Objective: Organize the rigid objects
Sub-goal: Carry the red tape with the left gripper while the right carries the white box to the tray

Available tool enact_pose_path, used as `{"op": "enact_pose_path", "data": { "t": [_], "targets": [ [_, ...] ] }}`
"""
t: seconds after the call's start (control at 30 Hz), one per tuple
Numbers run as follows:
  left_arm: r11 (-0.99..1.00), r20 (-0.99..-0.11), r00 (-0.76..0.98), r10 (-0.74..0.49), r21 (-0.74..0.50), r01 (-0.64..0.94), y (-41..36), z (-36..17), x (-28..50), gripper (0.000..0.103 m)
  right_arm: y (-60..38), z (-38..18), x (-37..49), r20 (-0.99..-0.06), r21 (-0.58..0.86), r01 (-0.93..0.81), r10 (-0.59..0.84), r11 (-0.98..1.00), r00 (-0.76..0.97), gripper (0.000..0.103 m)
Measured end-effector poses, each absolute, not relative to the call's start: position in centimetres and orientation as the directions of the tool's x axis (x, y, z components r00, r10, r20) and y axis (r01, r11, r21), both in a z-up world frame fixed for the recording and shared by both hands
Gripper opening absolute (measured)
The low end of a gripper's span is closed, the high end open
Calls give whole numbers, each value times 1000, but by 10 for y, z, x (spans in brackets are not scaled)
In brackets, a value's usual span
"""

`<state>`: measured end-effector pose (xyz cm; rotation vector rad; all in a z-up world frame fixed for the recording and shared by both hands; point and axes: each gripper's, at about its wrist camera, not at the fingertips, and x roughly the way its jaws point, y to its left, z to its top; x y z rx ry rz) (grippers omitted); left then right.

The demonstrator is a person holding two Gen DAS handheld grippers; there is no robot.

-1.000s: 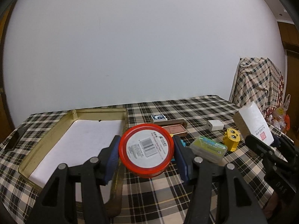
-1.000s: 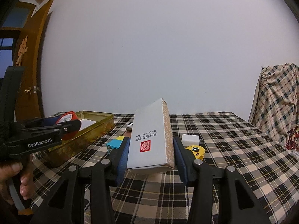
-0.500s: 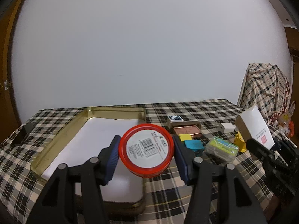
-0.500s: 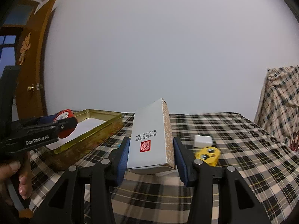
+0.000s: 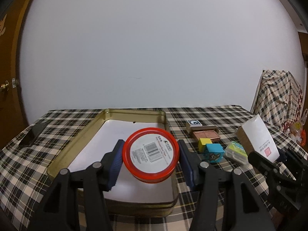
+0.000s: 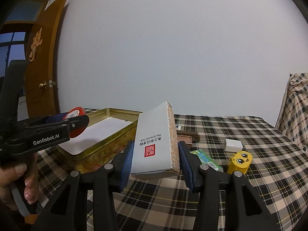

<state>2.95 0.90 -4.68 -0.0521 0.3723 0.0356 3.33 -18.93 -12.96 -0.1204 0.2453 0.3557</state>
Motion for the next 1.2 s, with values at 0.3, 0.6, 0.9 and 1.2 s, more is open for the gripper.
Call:
{"op": "enact_pose_path", "data": {
  "t": [0.3,0.6,0.9,1.2],
  "targets": [
    [995,-372,927,48,-60,-76,30,-47,27,54,-163,-132,30,-270,-107,-400,361,910,893,48],
    [992,-380,923,60,-79,-97,46,-50,23,54,-144,-135,29,-278,-126,-430,384,894,880,48],
    [990,-390,918,69,-90,-112,58,-52,22,54,-128,-137,28,-286,-145,-461,408,876,867,49],
    [988,-414,906,91,-74,-134,71,-57,22,54,-114,-138,30,-324,-152,-506,441,849,837,49]
  ]
}}
